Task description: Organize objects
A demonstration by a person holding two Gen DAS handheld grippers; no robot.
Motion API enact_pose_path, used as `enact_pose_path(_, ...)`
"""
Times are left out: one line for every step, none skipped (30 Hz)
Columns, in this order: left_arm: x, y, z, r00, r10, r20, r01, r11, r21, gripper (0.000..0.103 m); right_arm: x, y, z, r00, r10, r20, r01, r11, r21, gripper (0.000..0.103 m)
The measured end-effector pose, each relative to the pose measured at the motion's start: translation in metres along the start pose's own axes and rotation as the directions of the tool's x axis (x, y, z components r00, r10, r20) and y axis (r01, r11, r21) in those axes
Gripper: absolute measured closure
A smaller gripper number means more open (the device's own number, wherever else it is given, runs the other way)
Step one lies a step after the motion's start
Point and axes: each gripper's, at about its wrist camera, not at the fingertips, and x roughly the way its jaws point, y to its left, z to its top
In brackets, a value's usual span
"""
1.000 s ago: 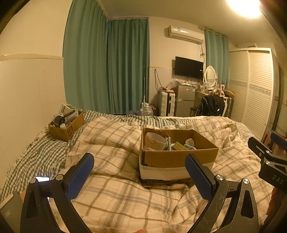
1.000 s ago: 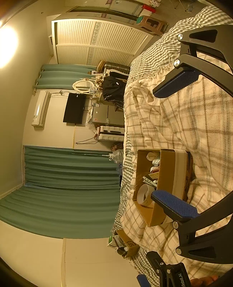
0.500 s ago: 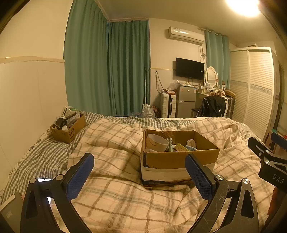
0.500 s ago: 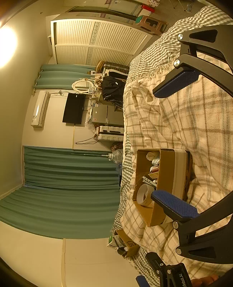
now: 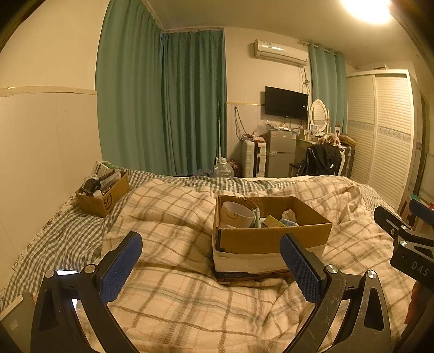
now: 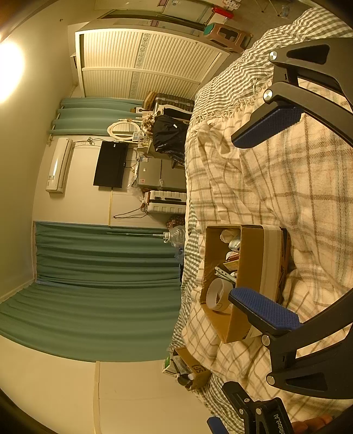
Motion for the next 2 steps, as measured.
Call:
enact_pose_path(0.0004,-0.0001,0.0002,1.0,0.0,0.0,0.0,1.0,0.0,0.0,-0.0001,0.0,-0.0001,1.0,0.0,0.0,0.0,1.0,0.0,0.0)
enact_pose_path(0.0005,0.0,0.0,1.0,0.001,0.0,-0.001,1.0,0.0,0.0,0.0,-0.0001,0.0001,1.0,0.0,0.0,0.0,1.0,0.0,0.0)
